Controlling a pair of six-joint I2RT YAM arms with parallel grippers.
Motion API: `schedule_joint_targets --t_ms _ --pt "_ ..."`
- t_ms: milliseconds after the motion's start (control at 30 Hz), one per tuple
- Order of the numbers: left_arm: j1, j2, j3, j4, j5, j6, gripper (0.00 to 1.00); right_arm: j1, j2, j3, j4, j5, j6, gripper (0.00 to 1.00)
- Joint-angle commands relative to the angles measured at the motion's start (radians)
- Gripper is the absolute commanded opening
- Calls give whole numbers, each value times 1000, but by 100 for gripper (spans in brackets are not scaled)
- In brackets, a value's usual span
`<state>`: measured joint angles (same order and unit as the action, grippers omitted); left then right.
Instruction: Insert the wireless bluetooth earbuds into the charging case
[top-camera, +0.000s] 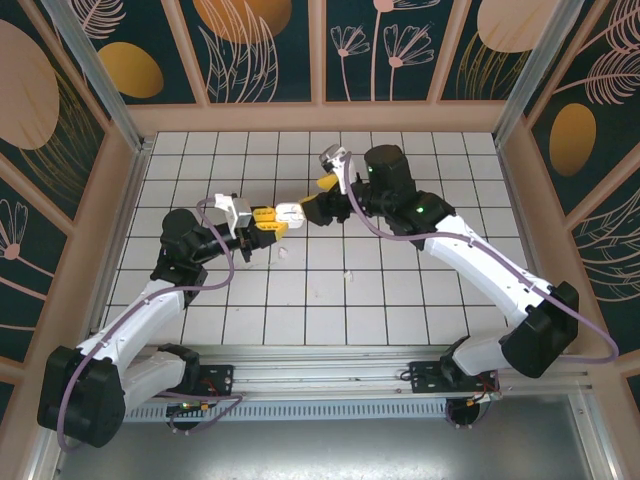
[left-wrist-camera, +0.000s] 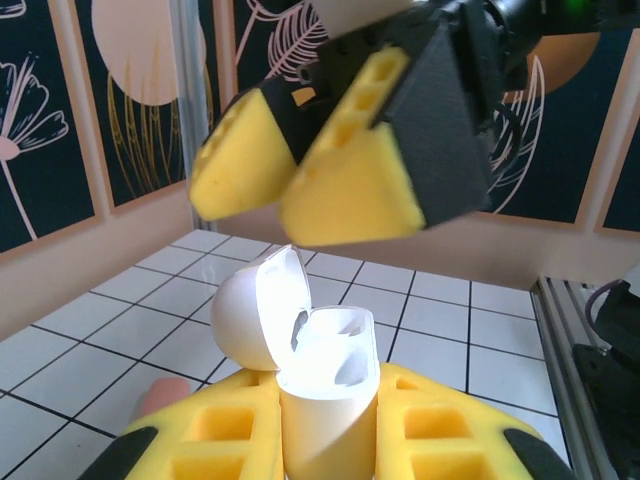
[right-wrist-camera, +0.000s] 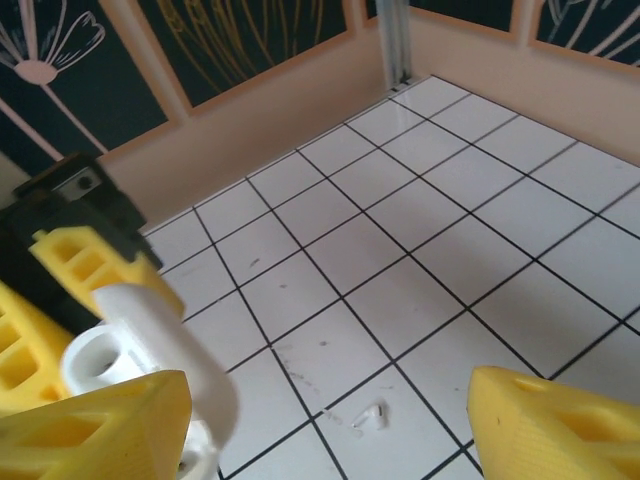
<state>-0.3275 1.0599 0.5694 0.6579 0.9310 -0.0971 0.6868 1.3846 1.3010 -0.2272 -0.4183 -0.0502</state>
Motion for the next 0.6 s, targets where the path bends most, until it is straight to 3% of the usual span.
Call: schedule_joint_targets --t_ms 0,300,567 --pt "-4 -10 -5 35 29 21 0 -18 22 33 4 0 33 73" --pt "-4 5 -9 -1 -50 30 0 -35 -21 4 -29 6 64 72" --pt "-4 17 -56 43 -102 9 0 -133 -129 -138 -155 199 272 71"
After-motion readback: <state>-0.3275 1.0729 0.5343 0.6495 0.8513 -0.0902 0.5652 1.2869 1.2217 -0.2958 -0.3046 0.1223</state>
